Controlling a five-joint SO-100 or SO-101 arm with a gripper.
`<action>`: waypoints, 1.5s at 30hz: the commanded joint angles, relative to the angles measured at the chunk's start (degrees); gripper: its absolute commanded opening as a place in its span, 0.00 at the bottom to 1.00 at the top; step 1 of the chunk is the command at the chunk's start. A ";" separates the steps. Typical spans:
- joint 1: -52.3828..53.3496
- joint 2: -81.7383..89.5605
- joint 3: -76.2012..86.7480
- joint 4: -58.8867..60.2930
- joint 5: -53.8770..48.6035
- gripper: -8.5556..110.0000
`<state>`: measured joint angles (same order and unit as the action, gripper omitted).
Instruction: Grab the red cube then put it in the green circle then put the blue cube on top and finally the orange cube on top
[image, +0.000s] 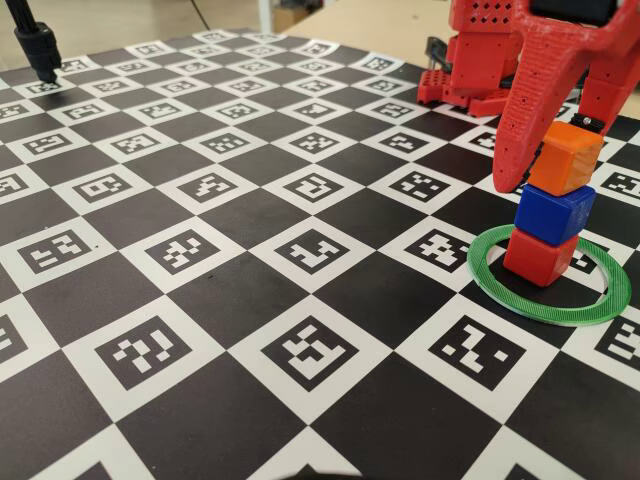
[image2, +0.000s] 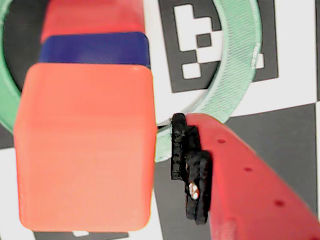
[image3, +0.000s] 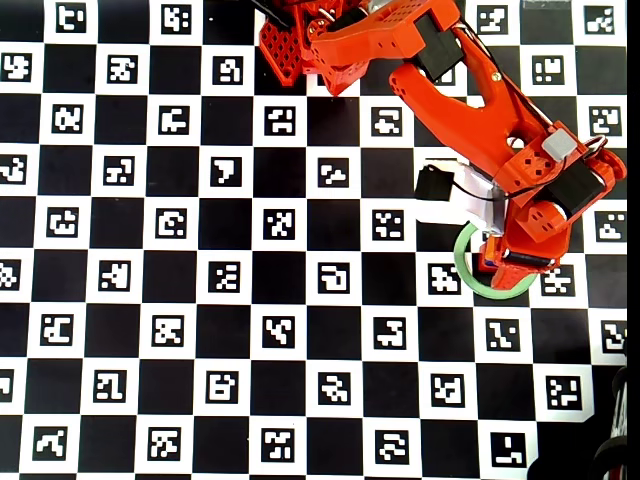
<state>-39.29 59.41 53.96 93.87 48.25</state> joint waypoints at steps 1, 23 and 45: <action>-1.05 6.33 -3.25 1.05 -0.70 0.42; 0.53 20.92 -5.36 9.05 -6.94 0.46; 30.32 40.61 22.41 8.79 -34.98 0.21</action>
<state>-12.39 94.22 75.23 99.76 17.14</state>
